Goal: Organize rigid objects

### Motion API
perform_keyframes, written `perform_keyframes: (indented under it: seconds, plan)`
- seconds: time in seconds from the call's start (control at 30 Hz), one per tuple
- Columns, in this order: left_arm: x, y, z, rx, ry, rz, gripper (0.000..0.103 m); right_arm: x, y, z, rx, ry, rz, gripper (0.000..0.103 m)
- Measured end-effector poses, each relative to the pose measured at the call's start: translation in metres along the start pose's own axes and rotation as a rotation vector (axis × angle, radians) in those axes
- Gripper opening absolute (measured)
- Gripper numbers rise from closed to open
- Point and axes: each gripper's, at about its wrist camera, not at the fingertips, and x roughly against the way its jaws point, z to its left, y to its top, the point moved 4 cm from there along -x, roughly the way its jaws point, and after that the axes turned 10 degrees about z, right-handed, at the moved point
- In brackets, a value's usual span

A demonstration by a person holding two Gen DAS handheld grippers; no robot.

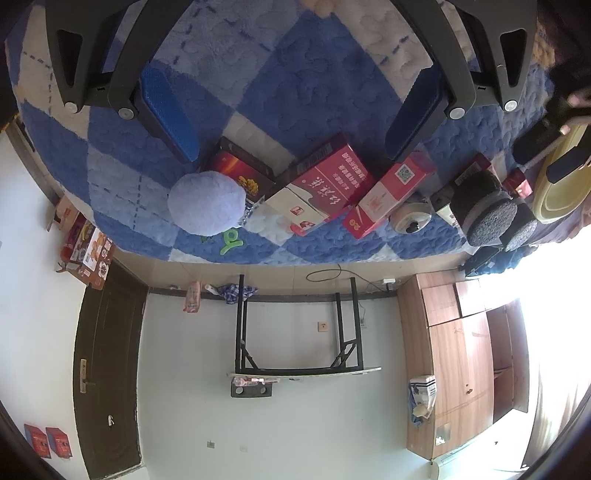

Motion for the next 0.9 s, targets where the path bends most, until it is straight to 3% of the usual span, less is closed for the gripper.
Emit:
perform_keyframes:
  seconds: [0.4, 0.9]
  plan:
    - [-0.0027, -0.0003, 0.0000, 0.011, 0.053, 0.008, 0.103, 0.0018, 0.0003, 0.0007, -0.002, 0.001, -0.004, 0.103]
    - [-0.0014, 0.0029, -0.0031, 0.037, 0.014, 0.013, 0.103, 0.0033, 0.0011, 0.0002, -0.002, 0.002, 0.001, 0.103]
